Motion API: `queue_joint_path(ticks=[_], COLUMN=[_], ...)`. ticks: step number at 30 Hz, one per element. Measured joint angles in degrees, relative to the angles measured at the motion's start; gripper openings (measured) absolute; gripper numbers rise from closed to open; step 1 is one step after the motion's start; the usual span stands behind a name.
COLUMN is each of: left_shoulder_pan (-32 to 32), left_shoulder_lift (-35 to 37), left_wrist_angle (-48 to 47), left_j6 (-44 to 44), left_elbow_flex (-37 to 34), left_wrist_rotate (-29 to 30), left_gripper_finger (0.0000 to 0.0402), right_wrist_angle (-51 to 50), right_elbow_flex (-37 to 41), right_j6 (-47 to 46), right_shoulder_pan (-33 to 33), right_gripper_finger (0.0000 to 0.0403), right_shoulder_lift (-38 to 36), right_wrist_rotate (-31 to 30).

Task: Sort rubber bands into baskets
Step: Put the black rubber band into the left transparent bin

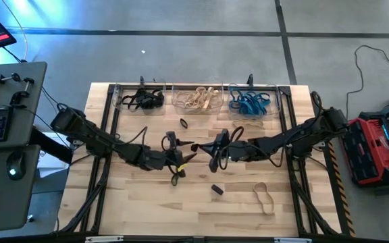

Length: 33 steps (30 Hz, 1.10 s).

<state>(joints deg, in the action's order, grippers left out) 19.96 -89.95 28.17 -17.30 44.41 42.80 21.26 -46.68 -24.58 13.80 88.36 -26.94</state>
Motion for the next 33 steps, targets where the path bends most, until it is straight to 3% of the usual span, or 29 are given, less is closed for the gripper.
queue_joint_path(ticks=[3, 7, 17, 22, 26, 33], left_shoulder_pan=[1.1, 2.0, 2.1, 1.8, 1.0, -1.1], left_shoulder_lift=[-0.2, -0.2, -0.2, -0.1, 1.4, 7.0], left_wrist_angle=[0.1, 0.4, -2.3, -2.7, -3.9, -10.7], left_j6=[-1.2, -2.4, -4.4, -5.5, -5.5, -4.1], left_elbow_flex=[0.9, 1.6, 1.6, 1.6, 1.5, 1.5], left_wrist_rotate=[5.4, 5.8, 5.8, 7.2, 7.3, 7.2], left_gripper_finger=[0.0210, 0.0178, 0.0011, 0.0003, 0.0000, 0.0000], right_wrist_angle=[0.0, 0.0, 0.0, -2.0, -4.4, -5.6], right_elbow_flex=[0.0, 0.0, 0.0, 0.0, 0.0, 0.0], right_j6=[0.0, 0.1, 0.6, 0.6, 0.6, 0.6], right_shoulder_pan=[0.0, 0.0, 0.1, 0.1, 0.1, 0.1], right_gripper_finger=[0.0000, 0.0000, 0.0000, 0.0007, 0.0051, 0.0173], right_shoulder_lift=[0.0, 0.0, 0.0, 0.0, 0.0, 0.0], right_wrist_rotate=[0.0, 0.0, 0.7, 1.4, 1.4, 1.4])
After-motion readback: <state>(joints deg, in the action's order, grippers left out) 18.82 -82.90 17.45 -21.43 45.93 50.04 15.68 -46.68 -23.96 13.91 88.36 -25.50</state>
